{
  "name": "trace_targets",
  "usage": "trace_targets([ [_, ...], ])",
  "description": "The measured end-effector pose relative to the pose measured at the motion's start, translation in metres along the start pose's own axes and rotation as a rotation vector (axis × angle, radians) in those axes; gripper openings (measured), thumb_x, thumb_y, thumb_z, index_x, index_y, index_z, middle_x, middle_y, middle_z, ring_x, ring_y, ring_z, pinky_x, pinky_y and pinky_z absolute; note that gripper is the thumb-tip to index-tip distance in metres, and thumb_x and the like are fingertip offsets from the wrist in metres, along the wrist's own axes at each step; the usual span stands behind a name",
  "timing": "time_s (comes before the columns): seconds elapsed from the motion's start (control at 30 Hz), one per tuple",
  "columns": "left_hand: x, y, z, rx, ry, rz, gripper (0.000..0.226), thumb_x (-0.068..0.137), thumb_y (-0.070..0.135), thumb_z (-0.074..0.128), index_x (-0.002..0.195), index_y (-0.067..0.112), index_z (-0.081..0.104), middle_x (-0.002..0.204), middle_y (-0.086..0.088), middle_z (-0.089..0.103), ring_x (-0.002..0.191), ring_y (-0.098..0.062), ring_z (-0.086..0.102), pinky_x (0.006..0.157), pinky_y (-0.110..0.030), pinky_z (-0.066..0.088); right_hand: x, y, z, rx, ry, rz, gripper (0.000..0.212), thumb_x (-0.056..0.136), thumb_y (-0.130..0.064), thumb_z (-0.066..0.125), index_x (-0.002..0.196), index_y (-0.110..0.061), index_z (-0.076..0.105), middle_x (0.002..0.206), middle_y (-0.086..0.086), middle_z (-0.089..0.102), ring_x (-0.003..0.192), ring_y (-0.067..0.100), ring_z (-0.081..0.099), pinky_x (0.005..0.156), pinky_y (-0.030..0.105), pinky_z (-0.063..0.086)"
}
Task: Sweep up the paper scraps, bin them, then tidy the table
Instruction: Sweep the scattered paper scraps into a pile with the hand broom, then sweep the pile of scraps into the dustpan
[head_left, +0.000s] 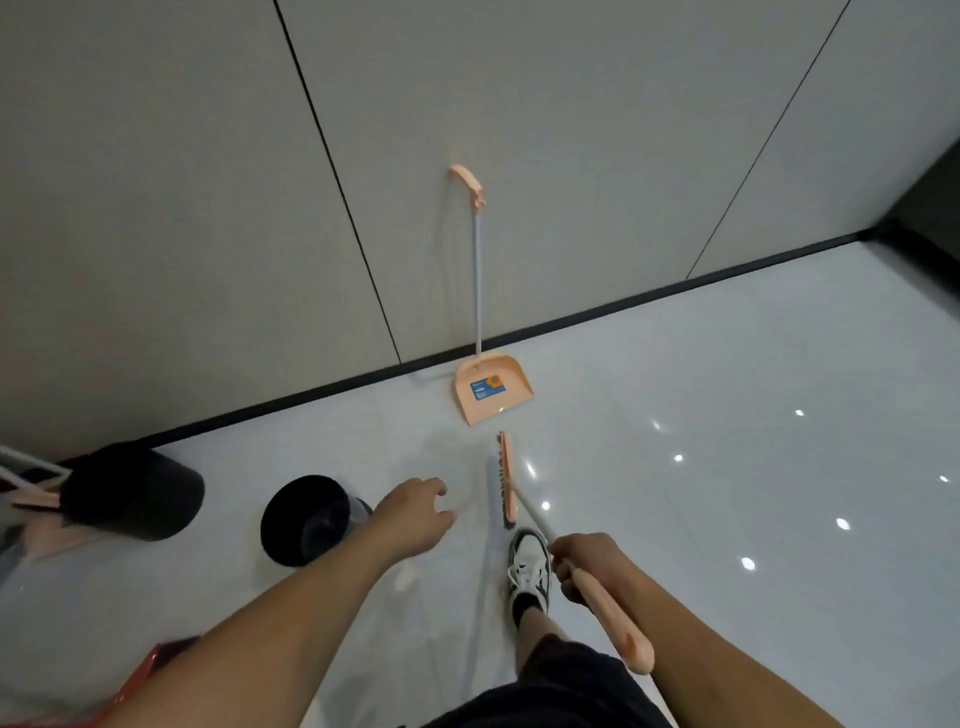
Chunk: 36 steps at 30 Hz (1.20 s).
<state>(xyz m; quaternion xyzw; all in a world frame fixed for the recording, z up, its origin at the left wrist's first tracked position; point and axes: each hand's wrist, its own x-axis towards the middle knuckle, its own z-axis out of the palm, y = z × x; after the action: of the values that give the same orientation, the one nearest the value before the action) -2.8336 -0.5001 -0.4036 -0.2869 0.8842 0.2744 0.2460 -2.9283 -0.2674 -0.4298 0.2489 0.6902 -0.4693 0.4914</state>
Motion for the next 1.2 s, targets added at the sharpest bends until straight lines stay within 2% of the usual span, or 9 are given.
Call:
trace_targets([
  [0.17,0.083,0.039,-0.083,0.029,0.001,-0.016,0.052,0.092,0.044,0.055,0.139,0.022,0.047,0.139,-0.006,0.048,0.126,-0.022,0.046,0.1,-0.028,0.037,0.052,-0.101,0.006,0.051,-0.023,0.074,0.009,0.084,0.002,0.061,0.084,0.011,0.06,0.05,0.013,0.054,0.039,0.02,0.045,0.037,0.025,0.038],
  [0.23,0.123,0.057,-0.128,0.047,0.07,-0.011,0.052,0.092,0.044,0.054,0.139,0.023,0.047,0.139,-0.005,0.048,0.126,-0.021,0.046,0.1,-0.028,0.037,0.061,-0.142,0.01,0.091,-0.091,0.077,0.009,0.085,0.001,0.06,0.084,0.01,0.06,0.051,0.014,0.054,0.039,0.02,0.045,0.038,0.025,0.039],
  [0.47,0.254,0.109,-0.241,0.09,0.263,0.16,0.044,0.089,0.035,0.059,0.128,0.016,0.058,0.129,-0.012,0.057,0.12,-0.03,0.051,0.099,-0.032,0.04,0.084,-0.266,0.02,0.202,-0.079,0.106,0.007,0.092,0.001,0.052,0.088,0.007,0.055,0.054,0.012,0.048,0.037,0.017,0.04,0.035,0.022,0.036],
  [0.67,0.383,0.132,-0.334,0.258,0.382,0.422,0.049,0.083,0.027,0.061,0.131,0.019,0.053,0.127,-0.013,0.051,0.118,-0.036,0.043,0.097,-0.042,0.041,0.123,-0.344,0.058,0.373,0.036,0.086,0.011,0.091,0.002,0.051,0.095,0.009,0.057,0.058,0.013,0.049,0.043,0.017,0.04,0.039,0.025,0.037],
  [0.77,0.443,0.138,-0.38,0.357,0.354,0.562,0.047,0.08,0.024,0.063,0.127,0.018,0.055,0.131,-0.011,0.05,0.121,-0.036,0.041,0.097,-0.042,0.04,0.136,-0.366,0.085,0.446,0.188,0.148,0.009,0.088,0.004,0.053,0.089,0.011,0.058,0.051,0.012,0.048,0.037,0.017,0.039,0.037,0.022,0.035],
  [0.87,0.493,0.143,-0.393,0.551,0.227,0.619,0.048,0.085,0.03,0.06,0.132,0.019,0.053,0.144,-0.007,0.044,0.133,-0.03,0.033,0.109,-0.039,0.03,0.141,-0.38,0.1,0.517,0.242,0.166,0.009,0.085,0.004,0.058,0.087,0.012,0.06,0.046,0.011,0.051,0.032,0.018,0.041,0.036,0.022,0.038],
  [0.97,0.537,0.147,-0.386,0.693,0.129,0.578,0.044,0.087,0.036,0.055,0.128,0.023,0.054,0.14,0.001,0.049,0.135,-0.028,0.033,0.111,-0.046,0.027,0.151,-0.386,0.112,0.624,0.291,0.22,0.009,0.085,0.003,0.058,0.089,0.011,0.059,0.048,0.011,0.051,0.034,0.018,0.04,0.036,0.022,0.035],
  [1.07,0.554,0.149,-0.376,0.877,0.165,0.66,0.029,0.083,0.026,0.054,0.111,0.025,0.063,0.117,-0.001,0.063,0.12,-0.027,0.047,0.105,-0.049,0.03,0.144,-0.378,0.12,0.735,0.306,0.243,0.006,0.086,0.003,0.057,0.085,0.009,0.058,0.051,0.012,0.049,0.036,0.018,0.037,0.036,0.021,0.033],
  [1.2,0.561,0.18,-0.368,0.992,0.199,0.806,0.017,0.081,0.027,0.059,0.096,0.023,0.066,0.101,0.0,0.065,0.099,-0.025,0.062,0.086,-0.035,0.039,0.139,-0.367,0.114,0.841,0.326,0.232,0.008,0.088,0.002,0.056,0.089,0.01,0.057,0.054,0.013,0.05,0.038,0.017,0.038,0.035,0.022,0.033],
])
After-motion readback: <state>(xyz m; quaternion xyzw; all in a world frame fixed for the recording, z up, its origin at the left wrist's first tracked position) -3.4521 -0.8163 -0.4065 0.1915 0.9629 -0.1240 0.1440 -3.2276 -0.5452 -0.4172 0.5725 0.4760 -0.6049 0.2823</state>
